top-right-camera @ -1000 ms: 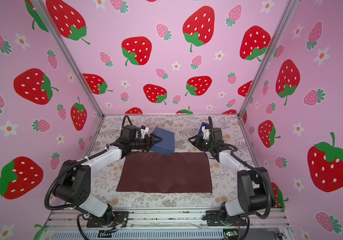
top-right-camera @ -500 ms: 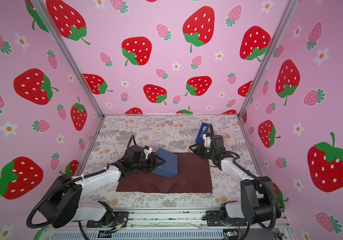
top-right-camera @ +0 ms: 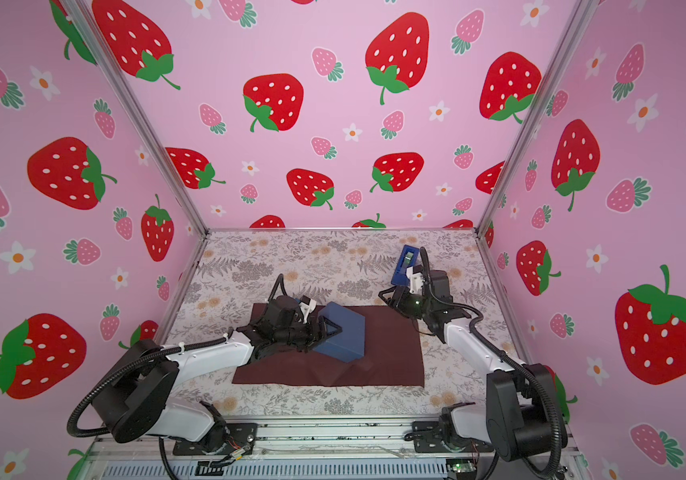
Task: Wrap the gift box in paper
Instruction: 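Carry the blue box with both grippers onto the maroon paper's center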
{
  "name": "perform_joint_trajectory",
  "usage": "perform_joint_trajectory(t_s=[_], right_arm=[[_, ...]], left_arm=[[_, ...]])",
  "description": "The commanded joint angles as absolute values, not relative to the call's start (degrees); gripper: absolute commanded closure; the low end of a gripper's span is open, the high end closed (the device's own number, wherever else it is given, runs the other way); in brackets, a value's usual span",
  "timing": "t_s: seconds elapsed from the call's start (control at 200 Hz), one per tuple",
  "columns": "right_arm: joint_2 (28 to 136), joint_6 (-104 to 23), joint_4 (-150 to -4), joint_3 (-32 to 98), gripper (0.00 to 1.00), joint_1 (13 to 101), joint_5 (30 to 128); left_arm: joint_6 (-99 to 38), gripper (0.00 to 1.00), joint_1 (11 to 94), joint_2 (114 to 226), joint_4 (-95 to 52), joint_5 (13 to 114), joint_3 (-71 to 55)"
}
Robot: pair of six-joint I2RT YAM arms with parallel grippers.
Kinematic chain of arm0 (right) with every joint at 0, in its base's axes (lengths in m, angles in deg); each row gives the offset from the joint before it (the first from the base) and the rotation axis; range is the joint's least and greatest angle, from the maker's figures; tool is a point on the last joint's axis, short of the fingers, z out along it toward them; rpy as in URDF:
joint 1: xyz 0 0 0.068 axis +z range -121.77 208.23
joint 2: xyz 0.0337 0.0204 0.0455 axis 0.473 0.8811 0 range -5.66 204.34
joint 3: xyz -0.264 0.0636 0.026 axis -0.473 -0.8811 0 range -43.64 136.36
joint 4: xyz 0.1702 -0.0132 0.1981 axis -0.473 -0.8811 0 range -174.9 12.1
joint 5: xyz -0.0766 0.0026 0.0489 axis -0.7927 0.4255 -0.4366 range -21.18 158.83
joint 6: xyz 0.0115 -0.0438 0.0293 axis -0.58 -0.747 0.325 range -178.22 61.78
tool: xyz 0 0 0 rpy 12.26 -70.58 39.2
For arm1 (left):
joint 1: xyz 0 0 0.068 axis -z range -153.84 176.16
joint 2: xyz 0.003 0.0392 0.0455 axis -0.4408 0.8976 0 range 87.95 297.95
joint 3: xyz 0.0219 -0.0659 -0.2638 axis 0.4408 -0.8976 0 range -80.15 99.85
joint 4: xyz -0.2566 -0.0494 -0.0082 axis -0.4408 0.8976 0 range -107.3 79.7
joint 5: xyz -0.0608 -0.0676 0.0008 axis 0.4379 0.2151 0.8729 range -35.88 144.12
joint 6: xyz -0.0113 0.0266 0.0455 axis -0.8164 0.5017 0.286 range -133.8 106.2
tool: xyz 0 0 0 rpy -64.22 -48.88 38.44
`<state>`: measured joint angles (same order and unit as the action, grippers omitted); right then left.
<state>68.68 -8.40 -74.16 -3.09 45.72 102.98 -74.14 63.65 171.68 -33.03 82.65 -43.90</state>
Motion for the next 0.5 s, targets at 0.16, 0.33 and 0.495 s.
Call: perform_joint_trajectory(t_s=[0.16, 0.33, 0.495], right_arm=[[67.2, -8.6, -74.7, -4.6, 0.52, 46.2, 102.5], [67.3, -8.8, -74.4, -4.9, 0.52, 46.2, 102.6], [67.6, -9.1, -73.9, -5.9, 0.49, 46.9, 102.5]], left_arm=[[-76.9, 0.18, 64.9, 170.6, -36.2, 78.7, -45.5], [-76.5, 0.10, 65.2, 168.8, -33.7, 77.1, -46.7], [-71.8, 0.03, 65.2, 166.4, -21.5, 72.9, -43.9]])
